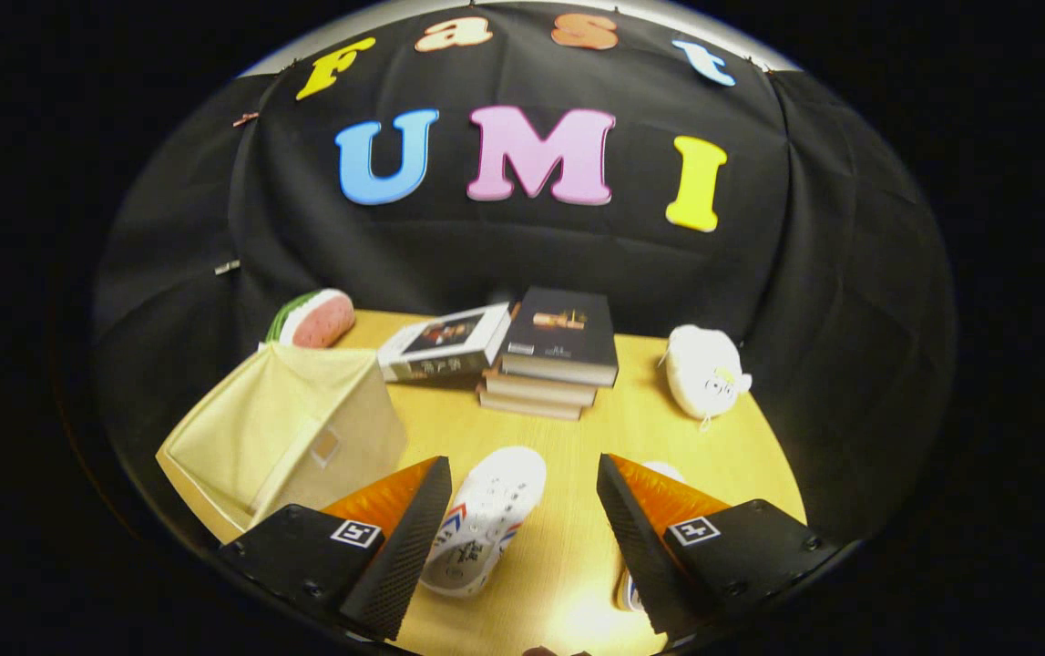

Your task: Open the storage box then place both shoes into the box .Put the left shoe in first, then the right shoe, with the right side of both shoes facing outward in a uniform manner.

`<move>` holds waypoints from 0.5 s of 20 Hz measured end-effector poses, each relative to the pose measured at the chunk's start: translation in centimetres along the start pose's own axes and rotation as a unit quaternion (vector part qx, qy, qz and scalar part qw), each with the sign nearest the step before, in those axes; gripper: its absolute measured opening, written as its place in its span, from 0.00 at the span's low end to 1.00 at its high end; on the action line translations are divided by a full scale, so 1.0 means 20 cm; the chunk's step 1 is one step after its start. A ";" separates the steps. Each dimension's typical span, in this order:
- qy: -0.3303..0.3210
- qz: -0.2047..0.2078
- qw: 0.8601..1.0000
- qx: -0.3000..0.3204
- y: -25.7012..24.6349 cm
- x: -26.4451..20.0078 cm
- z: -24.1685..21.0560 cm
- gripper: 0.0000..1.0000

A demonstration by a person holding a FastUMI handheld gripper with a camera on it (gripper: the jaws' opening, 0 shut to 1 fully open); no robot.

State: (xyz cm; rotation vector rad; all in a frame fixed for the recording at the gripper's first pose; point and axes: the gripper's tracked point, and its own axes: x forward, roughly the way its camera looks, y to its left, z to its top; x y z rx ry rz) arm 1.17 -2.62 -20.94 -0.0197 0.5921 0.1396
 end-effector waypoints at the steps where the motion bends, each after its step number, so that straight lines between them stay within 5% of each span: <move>1: 0.025 0.008 1.000 0.001 0.01 0.04 -0.09 0.98; 10: 0.165 0.050 0.985 0.032 0.10 0.37 -0.52 0.99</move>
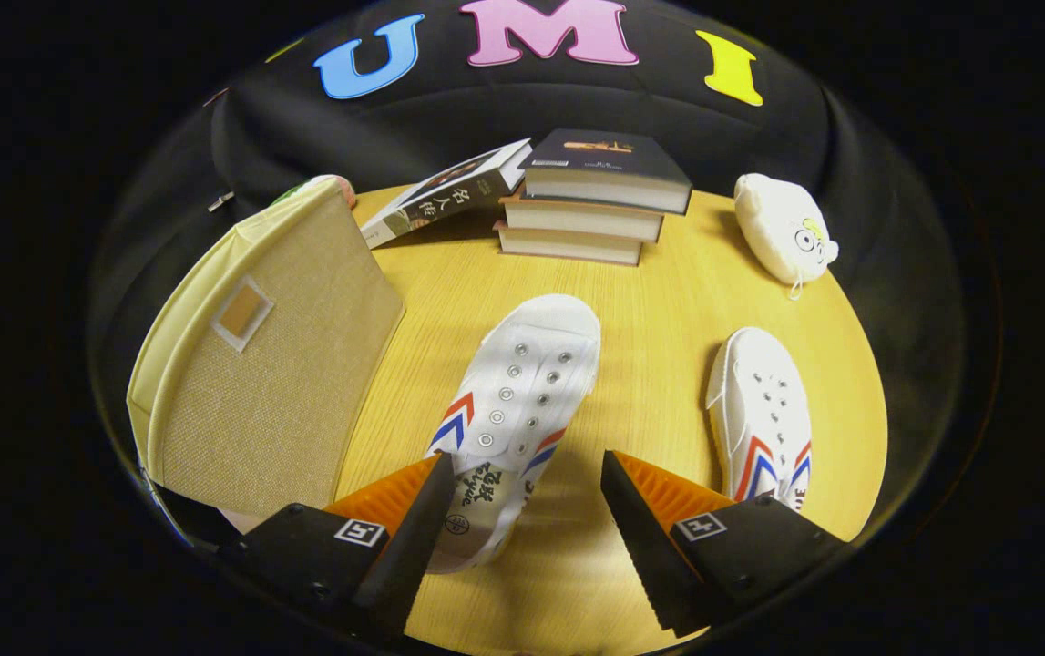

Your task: Open the storage box then place both shoes into the box .Put the left shoe in first, then the right shoe, with the right side of both shoes facing outward in a uniform manner.

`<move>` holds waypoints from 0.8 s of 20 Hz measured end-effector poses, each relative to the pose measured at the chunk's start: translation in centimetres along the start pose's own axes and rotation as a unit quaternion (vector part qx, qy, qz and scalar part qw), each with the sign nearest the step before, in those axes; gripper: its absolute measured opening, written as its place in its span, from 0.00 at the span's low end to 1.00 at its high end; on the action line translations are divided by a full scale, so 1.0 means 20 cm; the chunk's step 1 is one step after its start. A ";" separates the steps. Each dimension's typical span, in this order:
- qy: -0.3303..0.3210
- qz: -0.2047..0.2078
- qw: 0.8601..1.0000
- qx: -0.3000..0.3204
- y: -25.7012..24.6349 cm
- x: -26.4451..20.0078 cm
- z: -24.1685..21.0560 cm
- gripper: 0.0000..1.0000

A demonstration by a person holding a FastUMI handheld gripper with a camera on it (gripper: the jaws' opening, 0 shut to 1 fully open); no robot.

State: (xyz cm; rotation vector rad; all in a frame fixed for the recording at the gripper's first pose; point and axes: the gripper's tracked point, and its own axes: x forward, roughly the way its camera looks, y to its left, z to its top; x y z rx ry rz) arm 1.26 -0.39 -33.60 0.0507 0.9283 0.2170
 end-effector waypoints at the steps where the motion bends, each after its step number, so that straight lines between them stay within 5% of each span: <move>1: 0.005 -0.002 1.000 0.000 -0.01 0.02 0.00 0.99; 4: 0.018 0.005 0.999 0.031 -0.05 0.05 -0.02 0.94; 7: 0.040 0.022 0.996 0.074 -0.08 0.11 -0.05 0.77; 10: 0.045 0.055 0.993 0.093 -0.03 0.14 -0.02 0.77; 11: 0.047 0.075 0.991 0.102 0.01 0.14 -0.02 0.70; 13: 0.046 0.081 0.990 0.103 0.02 0.15 -0.02 0.37; 16: 0.051 0.089 0.985 0.135 0.00 0.14 -0.01 0.27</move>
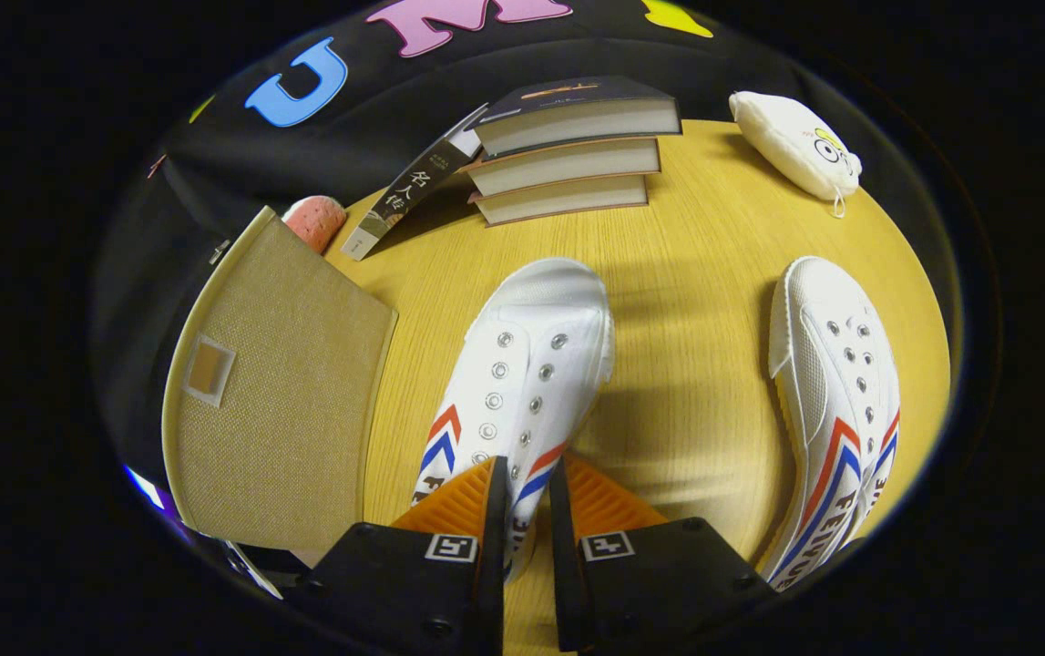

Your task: Open the storage box then place both shoes into the box .Put the left shoe in first, then the right shoe, with the right side of both shoes facing outward in a uniform manner.

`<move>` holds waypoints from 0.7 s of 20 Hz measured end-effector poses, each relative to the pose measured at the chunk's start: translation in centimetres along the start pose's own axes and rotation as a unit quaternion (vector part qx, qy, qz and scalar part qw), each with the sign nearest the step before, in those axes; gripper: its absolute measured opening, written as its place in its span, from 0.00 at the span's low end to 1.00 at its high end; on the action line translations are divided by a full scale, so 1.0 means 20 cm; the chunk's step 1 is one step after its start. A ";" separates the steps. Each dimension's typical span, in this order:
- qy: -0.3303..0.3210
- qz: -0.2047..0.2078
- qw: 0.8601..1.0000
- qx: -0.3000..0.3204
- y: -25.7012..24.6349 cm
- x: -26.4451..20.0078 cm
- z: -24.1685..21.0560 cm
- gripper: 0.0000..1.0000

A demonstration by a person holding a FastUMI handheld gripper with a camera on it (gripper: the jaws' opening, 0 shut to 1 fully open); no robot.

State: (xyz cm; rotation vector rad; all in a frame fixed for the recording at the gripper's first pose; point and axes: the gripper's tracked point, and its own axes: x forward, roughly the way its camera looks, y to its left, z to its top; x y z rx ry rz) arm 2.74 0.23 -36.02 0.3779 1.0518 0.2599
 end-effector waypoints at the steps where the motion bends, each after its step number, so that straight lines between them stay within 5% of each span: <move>1: 0.005 0.006 1.000 0.022 -0.01 -0.01 0.01 0.15; 8: -0.008 0.037 0.997 0.066 0.09 -0.07 0.01 0.05; 14: -0.056 0.083 0.991 0.094 0.28 -0.42 0.21 0.05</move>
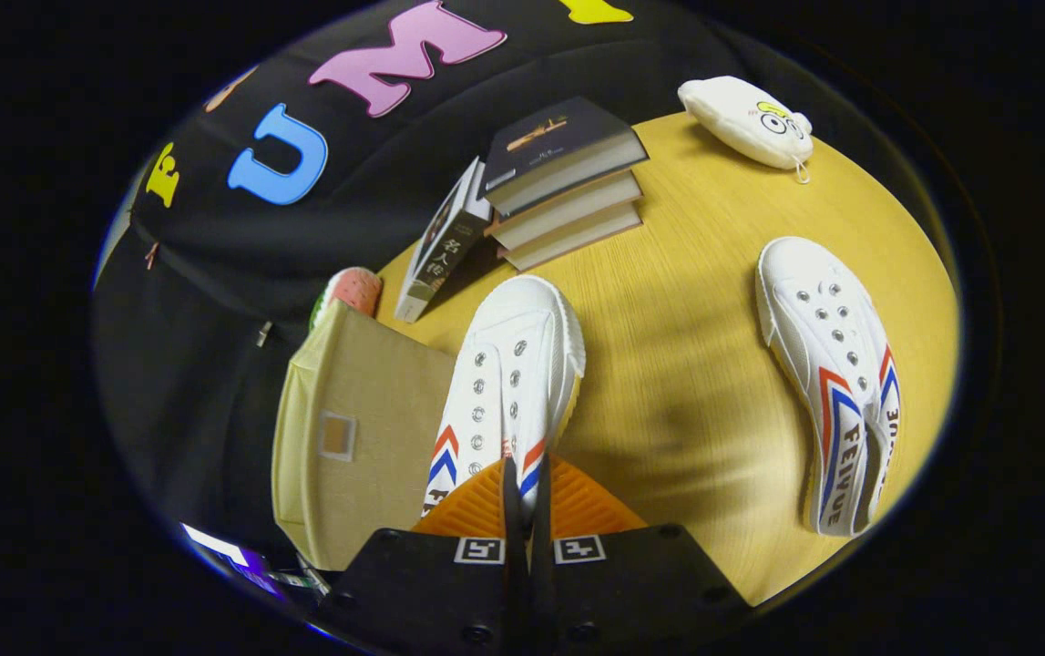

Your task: Open the storage box then place both shoes into the box .Put the left shoe in first, then the right shoe, with the right side of both shoes facing outward in a uniform manner.

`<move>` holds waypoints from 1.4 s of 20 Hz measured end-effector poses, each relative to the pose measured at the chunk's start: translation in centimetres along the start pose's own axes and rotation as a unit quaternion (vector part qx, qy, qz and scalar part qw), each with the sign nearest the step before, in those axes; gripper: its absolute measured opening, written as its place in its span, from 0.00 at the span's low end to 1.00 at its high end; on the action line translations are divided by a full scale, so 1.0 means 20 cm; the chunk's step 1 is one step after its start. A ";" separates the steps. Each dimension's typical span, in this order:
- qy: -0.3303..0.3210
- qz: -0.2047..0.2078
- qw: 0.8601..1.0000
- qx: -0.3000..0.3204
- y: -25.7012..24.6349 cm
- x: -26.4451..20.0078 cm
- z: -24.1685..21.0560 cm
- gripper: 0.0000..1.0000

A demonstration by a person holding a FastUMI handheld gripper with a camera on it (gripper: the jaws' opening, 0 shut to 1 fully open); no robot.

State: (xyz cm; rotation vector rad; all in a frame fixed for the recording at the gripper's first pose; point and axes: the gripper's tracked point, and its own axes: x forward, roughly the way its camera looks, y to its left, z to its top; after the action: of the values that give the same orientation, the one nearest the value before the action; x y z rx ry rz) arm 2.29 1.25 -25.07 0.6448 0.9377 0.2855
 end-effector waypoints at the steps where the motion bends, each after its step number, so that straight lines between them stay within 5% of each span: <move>1: -0.012 0.004 1.000 -0.012 0.05 -0.06 0.06 0.05; 7: -0.026 0.053 0.998 -0.037 0.59 -0.22 0.21 0.05; 13: -0.013 0.083 0.995 -0.055 1.09 0.09 -0.04 0.05; 19: 0.033 0.039 0.998 -0.032 1.07 0.40 -0.37 0.05; 25: 0.048 -0.005 0.997 -0.058 0.99 0.52 -0.44 0.05; 28: 0.078 0.025 0.994 -0.076 1.05 0.53 -0.54 0.13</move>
State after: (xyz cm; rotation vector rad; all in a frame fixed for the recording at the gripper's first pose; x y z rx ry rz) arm 0.47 26.91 -23.46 0.5116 1.0403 0.4522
